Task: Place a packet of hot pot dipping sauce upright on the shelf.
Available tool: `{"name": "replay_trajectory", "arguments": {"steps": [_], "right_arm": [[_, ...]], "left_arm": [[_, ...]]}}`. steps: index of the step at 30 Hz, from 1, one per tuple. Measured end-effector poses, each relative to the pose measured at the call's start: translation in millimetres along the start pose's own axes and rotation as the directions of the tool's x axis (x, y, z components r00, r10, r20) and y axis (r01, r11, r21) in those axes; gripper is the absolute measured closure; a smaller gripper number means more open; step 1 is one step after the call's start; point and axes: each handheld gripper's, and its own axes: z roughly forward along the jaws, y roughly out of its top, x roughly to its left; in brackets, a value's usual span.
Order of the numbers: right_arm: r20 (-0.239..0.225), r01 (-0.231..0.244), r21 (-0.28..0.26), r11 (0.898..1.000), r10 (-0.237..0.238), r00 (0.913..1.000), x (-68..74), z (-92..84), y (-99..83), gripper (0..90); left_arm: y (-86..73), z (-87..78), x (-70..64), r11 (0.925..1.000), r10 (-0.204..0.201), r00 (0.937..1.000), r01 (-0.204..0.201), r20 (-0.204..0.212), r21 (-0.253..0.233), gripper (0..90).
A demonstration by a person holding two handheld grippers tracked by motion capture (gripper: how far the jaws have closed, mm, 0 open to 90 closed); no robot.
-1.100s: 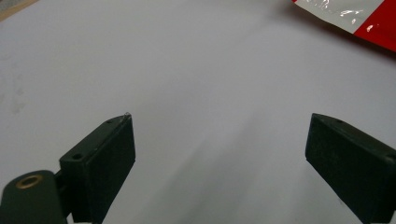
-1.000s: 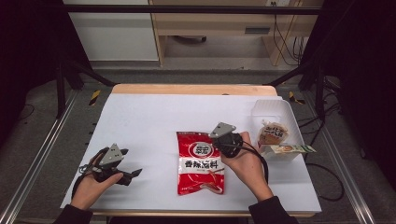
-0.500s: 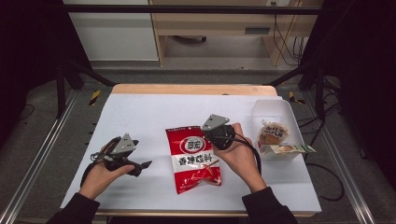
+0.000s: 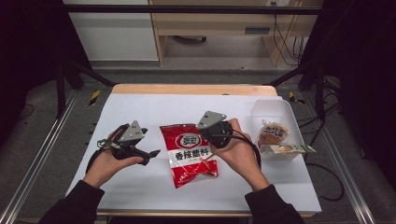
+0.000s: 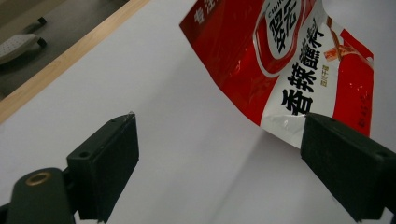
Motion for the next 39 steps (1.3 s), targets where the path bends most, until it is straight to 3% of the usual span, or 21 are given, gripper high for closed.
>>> {"name": "replay_trajectory", "arguments": {"steps": [8,13,19,20,21,23,26,32,39], "right_arm": [[-0.019,0.037,-0.004,0.999,-0.037,0.9991,11.1,-4.4,7.0,90.0],[-0.025,0.046,-0.007,0.999,-0.046,0.9986,14.1,-7.0,6.2,90.0],[-0.031,0.034,-0.017,0.999,-0.035,0.9989,12.0,-12.1,6.5,90.0],[-0.033,0.032,-0.021,0.999,-0.032,0.9989,10.6,-14.2,6.5,90.0],[-0.035,0.028,-0.027,0.999,-0.029,0.9990,9.9,-14.9,6.1,90.0],[-0.034,0.027,-0.024,0.999,-0.028,0.9990,9.5,-15.6,5.4,90.0],[-0.041,0.026,-0.012,1.000,-0.026,0.9988,8.4,-16.5,1.2,90.0],[-0.033,-0.003,-0.010,1.000,0.003,0.9995,1.2,-21.9,-7.4,90.0],[-0.032,-0.025,-0.028,0.999,0.024,0.9992,-4.3,-34.7,-7.3,90.0]], "left_arm": [[11.3,-0.9,4.5,0.9997,-0.002,0.9999,0.002,0.013,-0.022,17.6],[14.5,10.2,2.9,0.9998,0.016,0.9981,-0.015,0.059,-0.013,23.6],[18.5,29.7,5.2,0.9999,0.009,0.9953,-0.008,0.096,-0.013,38.9],[19.6,34.5,8.5,0.9993,-0.022,0.9923,0.026,0.122,-0.026,43.1],[19.6,34.5,8.5,0.9993,-0.022,0.9923,0.026,0.122,-0.026,45.8],[20.8,39.0,9.4,0.9984,-0.040,0.9861,0.046,0.161,-0.031,48.9],[23.3,44.1,7.5,0.9992,-0.036,0.9793,0.038,0.199,-0.008,67.6],[31.2,42.6,-0.4,0.9991,-0.030,0.9748,0.036,0.221,-0.022,88.7],[45.5,27.5,-7.1,0.9991,0.006,0.9786,0.003,0.206,-0.042,89.8]]}}
